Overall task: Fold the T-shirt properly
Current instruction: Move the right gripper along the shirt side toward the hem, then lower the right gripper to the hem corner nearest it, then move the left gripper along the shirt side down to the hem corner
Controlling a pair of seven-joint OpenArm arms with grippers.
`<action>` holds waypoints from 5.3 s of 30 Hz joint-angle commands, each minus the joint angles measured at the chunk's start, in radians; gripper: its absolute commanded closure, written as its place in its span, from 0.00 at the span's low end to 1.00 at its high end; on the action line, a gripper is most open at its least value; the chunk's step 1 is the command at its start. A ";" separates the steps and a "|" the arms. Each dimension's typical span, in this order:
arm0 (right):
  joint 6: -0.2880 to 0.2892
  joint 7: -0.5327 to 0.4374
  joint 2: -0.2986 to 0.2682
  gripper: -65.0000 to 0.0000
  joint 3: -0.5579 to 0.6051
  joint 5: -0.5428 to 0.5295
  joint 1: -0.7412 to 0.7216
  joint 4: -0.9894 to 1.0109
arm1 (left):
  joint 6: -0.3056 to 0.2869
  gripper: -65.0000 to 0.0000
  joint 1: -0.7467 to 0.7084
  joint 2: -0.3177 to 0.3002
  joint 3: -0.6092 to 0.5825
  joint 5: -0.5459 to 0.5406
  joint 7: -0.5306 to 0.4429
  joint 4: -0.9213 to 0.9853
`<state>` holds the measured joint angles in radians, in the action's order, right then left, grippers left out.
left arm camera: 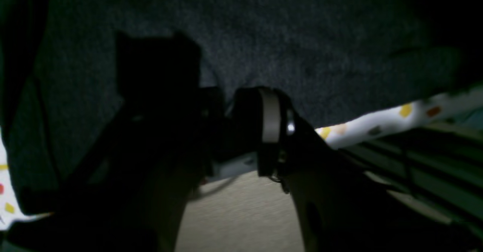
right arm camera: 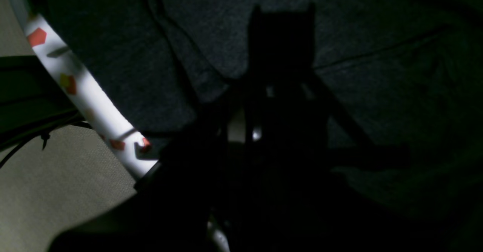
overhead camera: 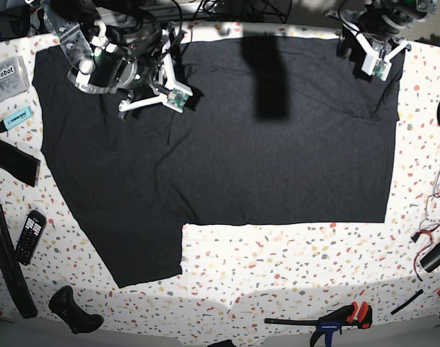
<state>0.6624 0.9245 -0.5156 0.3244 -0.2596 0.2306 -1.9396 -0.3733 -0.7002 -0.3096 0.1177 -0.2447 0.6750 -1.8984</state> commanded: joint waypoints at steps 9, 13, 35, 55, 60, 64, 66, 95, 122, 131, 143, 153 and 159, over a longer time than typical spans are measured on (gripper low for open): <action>-0.005 -0.008 -0.008 1.00 -0.103 -0.002 -0.009 -0.108 | 0.009 0.76 -0.010 -0.008 0.002 0.216 -0.002 -0.004; -0.005 -0.007 -0.008 1.00 -0.173 -0.005 -0.009 -0.150 | 0.056 0.76 -0.009 -0.010 0.002 0.256 -0.002 -0.004; -0.008 -0.085 -0.008 0.62 -0.280 -0.095 -0.009 -0.150 | 0.064 0.76 -0.010 -0.010 0.001 0.367 -0.002 -0.004; -0.215 0.158 -0.008 0.61 -0.294 0.014 -0.117 0.137 | 0.064 0.76 -0.010 -0.009 0.001 0.360 -0.002 -0.004; -0.215 0.137 -0.008 0.61 -0.294 0.014 -0.117 0.194 | 0.064 0.76 -0.010 -0.009 0.001 0.291 -0.002 -0.004; -0.215 0.114 -0.008 0.61 -0.294 0.014 -0.117 0.196 | 0.064 0.76 -0.010 -0.009 0.001 0.289 -0.002 -0.004; -0.215 0.096 -0.008 0.67 -0.294 0.014 -0.117 0.196 | 0.064 0.76 -0.010 -0.009 0.001 0.289 -0.002 -0.004; -0.216 0.096 -0.014 1.00 -0.294 0.186 -0.272 0.192 | 0.064 0.76 -0.010 -0.009 0.001 0.290 -0.002 -0.004; -0.259 0.085 -0.013 0.52 -0.300 0.047 -0.411 0.163 | 0.209 0.76 -0.010 -0.009 0.001 0.458 0.010 -0.212; -0.208 0.068 -0.007 0.52 -0.300 -0.170 -0.410 0.163 | 0.228 0.76 0.006 -0.010 0.001 0.480 -0.063 -0.277; -0.187 -0.026 0.048 0.52 -0.300 -0.188 -0.411 0.164 | 0.077 0.66 0.487 -0.112 0.001 0.251 -0.179 -0.178; -0.187 0.075 0.059 0.52 -0.300 -0.190 -0.410 0.163 | -0.097 0.63 1.031 -0.126 -0.001 -0.057 -0.087 0.571; -0.187 0.075 0.059 0.52 -0.300 -0.190 -0.410 0.163 | -0.144 0.61 1.338 -0.126 -0.001 -0.142 -0.131 1.144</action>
<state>0.4744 1.0153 -0.4458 0.0326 -0.4484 -0.1585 -1.7580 -0.5102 0.6140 -0.4198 0.1127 -0.3695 0.5613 -0.7300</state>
